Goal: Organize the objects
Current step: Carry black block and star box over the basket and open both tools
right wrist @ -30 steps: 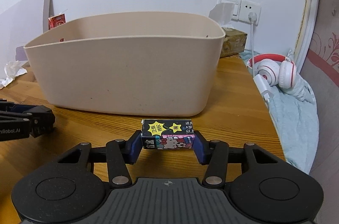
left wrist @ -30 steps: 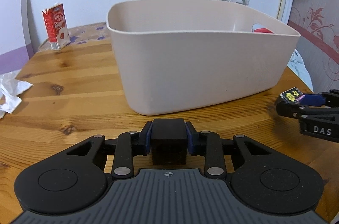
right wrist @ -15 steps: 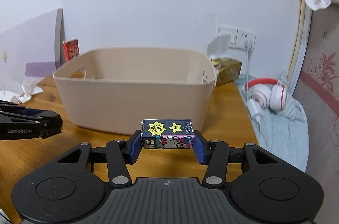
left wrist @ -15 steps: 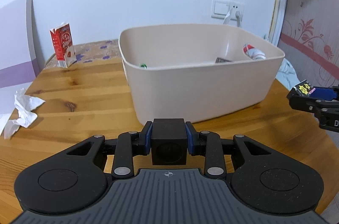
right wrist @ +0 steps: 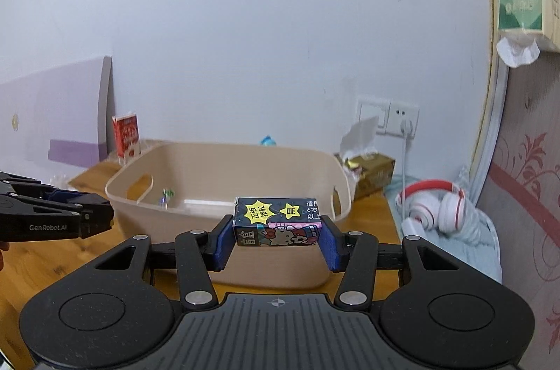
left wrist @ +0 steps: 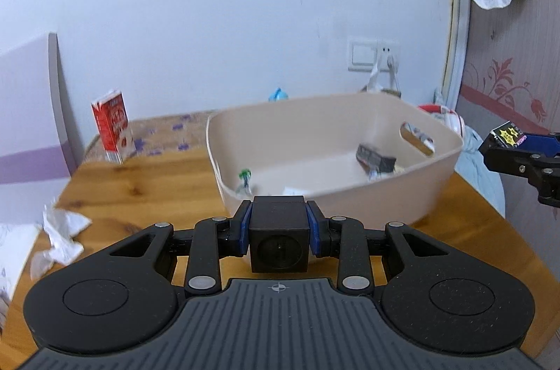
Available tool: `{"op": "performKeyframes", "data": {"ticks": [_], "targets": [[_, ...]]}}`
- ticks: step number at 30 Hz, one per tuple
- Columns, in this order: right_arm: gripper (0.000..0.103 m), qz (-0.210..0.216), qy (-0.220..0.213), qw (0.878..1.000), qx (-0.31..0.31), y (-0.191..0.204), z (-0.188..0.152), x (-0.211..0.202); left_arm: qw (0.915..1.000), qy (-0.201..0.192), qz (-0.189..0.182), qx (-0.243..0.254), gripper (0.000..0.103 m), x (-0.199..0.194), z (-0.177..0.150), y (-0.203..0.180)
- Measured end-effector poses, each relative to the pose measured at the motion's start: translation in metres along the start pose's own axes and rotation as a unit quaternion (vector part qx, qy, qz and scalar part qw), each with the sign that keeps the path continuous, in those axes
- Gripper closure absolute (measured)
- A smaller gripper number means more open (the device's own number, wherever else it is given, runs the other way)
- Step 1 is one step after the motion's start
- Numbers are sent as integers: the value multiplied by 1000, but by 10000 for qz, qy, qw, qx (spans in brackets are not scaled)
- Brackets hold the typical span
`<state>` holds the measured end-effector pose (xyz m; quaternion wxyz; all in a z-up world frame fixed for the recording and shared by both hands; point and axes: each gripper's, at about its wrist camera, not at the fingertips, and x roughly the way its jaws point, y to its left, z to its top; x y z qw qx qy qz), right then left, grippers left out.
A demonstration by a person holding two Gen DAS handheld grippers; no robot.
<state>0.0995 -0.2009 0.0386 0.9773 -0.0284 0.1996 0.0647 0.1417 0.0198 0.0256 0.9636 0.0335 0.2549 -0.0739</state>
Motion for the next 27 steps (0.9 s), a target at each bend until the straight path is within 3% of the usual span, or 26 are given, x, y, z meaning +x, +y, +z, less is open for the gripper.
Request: {"op": "performKeyframes", "data": {"ticks": [11, 20, 27], "targets": [[55, -2, -235, 9997, 66, 5, 29, 20, 9993, -286, 34, 237, 71, 10, 37, -3], [55, -27, -182, 9998, 81, 9, 44, 47, 9996, -2, 134, 248, 71, 51, 53, -5], [55, -60, 159, 9998, 90, 7, 45, 84, 9991, 247, 296, 154, 71, 85, 58, -7]]}}
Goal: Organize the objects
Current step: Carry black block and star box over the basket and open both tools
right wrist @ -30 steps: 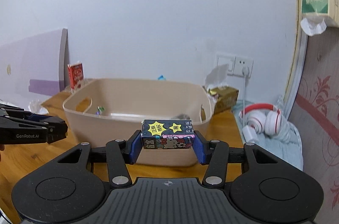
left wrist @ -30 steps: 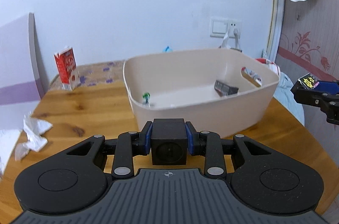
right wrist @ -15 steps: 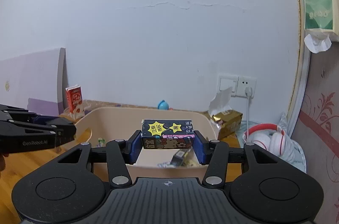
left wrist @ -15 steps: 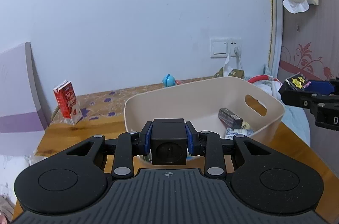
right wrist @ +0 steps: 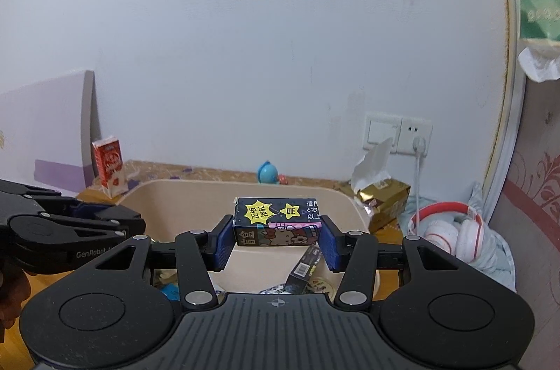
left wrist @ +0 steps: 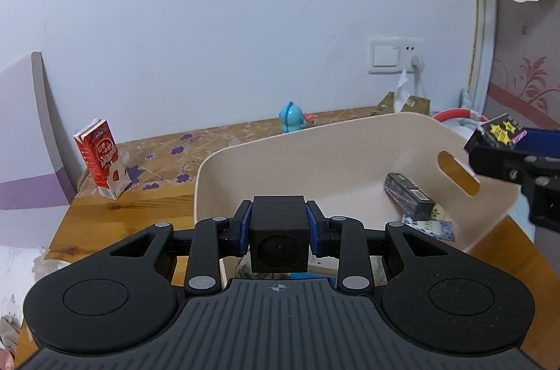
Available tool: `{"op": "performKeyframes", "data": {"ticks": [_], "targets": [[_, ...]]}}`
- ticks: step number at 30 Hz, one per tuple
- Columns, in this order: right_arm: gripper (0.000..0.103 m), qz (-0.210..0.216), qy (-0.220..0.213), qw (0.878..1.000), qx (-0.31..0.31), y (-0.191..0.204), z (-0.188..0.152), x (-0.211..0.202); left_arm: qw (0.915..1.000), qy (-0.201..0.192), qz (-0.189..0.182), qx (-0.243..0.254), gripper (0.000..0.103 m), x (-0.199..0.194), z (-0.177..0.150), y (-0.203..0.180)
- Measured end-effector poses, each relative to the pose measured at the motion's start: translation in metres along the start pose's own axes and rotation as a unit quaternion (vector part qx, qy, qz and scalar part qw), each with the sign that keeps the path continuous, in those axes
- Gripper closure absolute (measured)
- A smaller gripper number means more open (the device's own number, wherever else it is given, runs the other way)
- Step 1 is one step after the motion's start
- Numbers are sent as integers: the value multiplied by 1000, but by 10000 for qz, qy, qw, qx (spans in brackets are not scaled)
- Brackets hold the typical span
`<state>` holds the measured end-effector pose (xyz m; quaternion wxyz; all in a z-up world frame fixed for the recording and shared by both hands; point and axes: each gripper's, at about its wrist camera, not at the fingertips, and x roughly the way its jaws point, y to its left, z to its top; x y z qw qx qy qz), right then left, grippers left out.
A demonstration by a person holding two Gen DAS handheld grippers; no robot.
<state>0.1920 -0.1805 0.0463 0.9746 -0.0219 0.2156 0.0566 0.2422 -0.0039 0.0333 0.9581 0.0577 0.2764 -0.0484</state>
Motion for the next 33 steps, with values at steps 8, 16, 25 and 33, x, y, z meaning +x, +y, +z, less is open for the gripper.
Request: {"op": "performKeyframes", "data": {"ticks": [8, 16, 25, 33], "targets": [[55, -80, 522, 9984, -184, 3, -2, 41, 9984, 541, 116, -60, 71, 47, -1, 2], [55, -101, 1081, 9932, -429, 6, -13, 75, 9962, 830, 239, 144, 71, 67, -2, 3], [46, -115, 1329, 9903, -386, 8, -27, 82, 9952, 854, 331, 351, 69, 69, -2, -2], [23, -166, 1205, 9923, -255, 3, -26, 68, 9970, 623, 281, 360, 34, 55, 1, -5]]}}
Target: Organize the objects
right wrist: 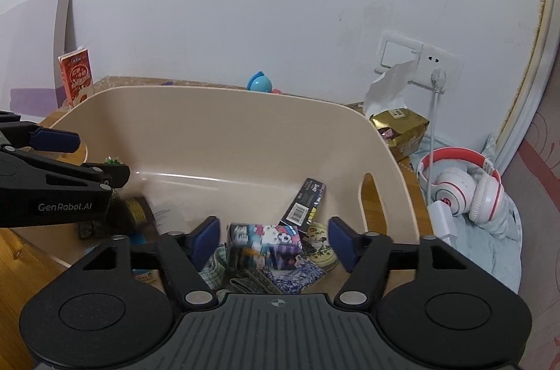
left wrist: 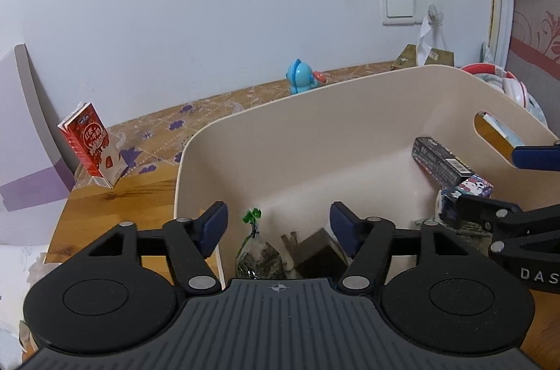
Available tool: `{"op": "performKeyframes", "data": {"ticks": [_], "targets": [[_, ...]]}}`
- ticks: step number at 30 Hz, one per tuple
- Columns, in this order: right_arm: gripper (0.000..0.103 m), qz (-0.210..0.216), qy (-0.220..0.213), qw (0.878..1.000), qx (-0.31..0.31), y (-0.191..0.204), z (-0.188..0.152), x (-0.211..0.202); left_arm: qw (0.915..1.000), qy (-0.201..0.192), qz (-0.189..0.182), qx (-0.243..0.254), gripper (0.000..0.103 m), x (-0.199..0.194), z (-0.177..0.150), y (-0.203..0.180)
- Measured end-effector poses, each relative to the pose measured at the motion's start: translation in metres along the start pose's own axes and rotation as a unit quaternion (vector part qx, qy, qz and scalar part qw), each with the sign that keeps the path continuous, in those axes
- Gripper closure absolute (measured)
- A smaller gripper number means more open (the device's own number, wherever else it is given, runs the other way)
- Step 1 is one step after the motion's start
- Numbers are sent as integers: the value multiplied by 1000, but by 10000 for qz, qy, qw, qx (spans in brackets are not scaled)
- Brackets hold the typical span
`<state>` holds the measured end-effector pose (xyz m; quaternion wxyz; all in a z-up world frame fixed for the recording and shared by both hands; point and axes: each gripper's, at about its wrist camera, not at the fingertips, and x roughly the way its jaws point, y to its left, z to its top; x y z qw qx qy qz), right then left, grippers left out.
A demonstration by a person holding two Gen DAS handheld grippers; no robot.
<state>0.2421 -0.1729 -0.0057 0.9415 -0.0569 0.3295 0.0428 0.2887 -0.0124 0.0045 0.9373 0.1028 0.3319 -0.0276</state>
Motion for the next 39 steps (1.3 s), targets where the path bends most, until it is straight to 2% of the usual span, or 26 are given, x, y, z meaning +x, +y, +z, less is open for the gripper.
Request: {"op": "performKeyframes", "data": {"ticks": [3, 11, 23, 34, 39], "targets": [[12, -11, -86, 9999, 75, -3, -1, -8, 10000, -70, 24, -20, 27, -5, -1, 0], [0, -25, -245, 9996, 151, -7, -3, -24, 9999, -129, 27, -31, 21, -16, -5, 5], [0, 0, -443, 9987, 264, -8, -5, -52, 9990, -357, 7, -258, 18, -46, -12, 18], [0, 52, -540, 9972, 507, -8, -18, -82, 9968, -681, 65, -404, 13, -92, -25, 24], [0, 110, -569, 9967, 570, -6, -25, -96, 9963, -700, -10, -492, 13, -111, -32, 25]]}}
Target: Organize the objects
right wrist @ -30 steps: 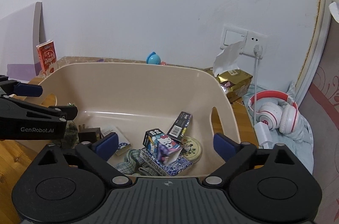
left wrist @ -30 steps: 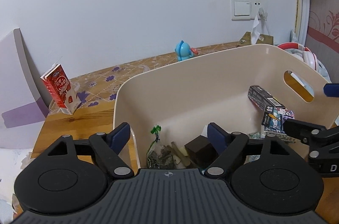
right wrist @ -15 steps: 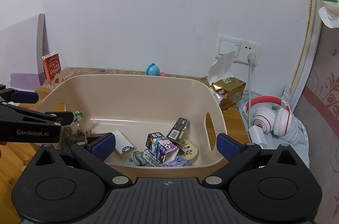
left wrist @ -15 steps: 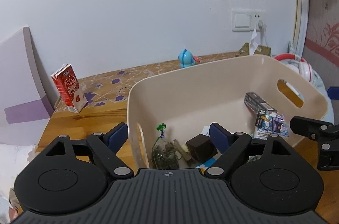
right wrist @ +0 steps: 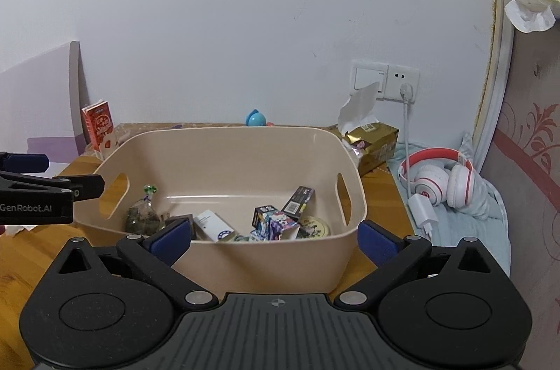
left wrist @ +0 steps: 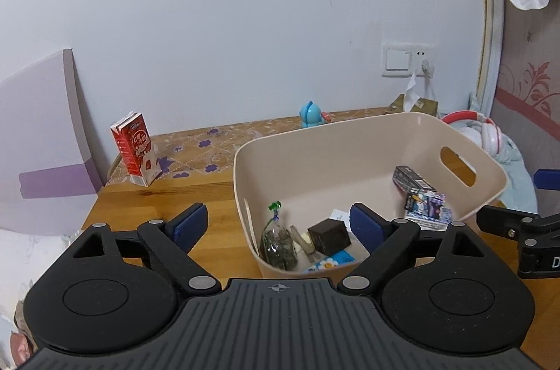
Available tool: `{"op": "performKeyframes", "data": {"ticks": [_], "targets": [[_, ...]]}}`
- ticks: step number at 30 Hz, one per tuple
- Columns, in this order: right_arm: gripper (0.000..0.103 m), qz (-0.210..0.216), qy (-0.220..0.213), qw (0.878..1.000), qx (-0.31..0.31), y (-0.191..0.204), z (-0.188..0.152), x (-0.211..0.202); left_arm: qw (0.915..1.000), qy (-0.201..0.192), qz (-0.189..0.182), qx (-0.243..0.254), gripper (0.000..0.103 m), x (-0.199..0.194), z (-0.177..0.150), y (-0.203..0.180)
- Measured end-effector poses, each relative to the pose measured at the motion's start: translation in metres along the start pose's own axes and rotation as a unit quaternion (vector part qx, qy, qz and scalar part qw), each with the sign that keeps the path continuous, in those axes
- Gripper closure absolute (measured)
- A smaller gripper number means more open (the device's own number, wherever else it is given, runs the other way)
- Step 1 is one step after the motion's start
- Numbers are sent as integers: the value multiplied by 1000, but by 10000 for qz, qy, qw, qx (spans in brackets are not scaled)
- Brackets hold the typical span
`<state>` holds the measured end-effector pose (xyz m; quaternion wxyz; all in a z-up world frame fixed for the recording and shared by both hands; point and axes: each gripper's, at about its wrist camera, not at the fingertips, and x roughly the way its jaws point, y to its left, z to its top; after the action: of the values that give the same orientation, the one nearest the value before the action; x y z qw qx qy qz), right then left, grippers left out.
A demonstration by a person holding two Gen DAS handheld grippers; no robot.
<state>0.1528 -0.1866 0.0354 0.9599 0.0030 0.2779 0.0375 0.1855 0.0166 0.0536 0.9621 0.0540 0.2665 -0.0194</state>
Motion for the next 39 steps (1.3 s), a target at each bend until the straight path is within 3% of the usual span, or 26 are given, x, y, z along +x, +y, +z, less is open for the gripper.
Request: {"op": "performKeyframes", "data": {"ticks": [13, 25, 39], "targets": [[0, 177, 49, 9997, 158, 1, -21, -35, 9995, 153, -172, -224, 13, -49, -20, 6], [0, 8, -140, 9997, 214, 0, -39, -77, 9982, 248, -396, -363, 13, -97, -44, 4], [0, -191, -240, 9995, -26, 11, -61, -126, 9991, 128, -236, -339, 13, -140, -63, 9]]}}
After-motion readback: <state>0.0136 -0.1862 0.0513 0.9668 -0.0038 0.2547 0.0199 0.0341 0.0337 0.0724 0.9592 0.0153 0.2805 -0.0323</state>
